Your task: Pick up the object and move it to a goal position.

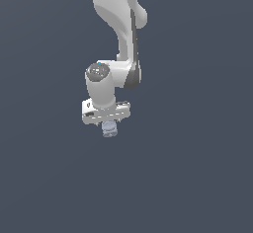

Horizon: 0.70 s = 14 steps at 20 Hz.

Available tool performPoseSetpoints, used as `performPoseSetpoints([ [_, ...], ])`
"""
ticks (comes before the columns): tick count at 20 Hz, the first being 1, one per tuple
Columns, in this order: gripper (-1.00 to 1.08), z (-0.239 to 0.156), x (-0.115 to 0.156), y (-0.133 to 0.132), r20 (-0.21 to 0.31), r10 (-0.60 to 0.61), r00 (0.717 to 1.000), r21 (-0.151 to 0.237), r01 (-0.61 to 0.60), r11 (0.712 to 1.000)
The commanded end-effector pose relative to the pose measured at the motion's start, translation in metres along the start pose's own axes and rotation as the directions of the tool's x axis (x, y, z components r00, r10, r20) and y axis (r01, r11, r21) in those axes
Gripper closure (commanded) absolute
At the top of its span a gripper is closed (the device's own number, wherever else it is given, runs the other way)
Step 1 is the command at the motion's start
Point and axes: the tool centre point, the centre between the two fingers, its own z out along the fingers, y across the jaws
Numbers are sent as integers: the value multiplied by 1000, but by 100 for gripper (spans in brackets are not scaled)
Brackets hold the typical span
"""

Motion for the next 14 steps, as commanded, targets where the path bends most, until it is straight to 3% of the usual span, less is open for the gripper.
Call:
performPoseSetpoints([
  [1,-92,0,0,0,0,0,1000,0,0,1000],
  [14,-92,46,-1,0,0,-4,1000,0,4,1000],
])
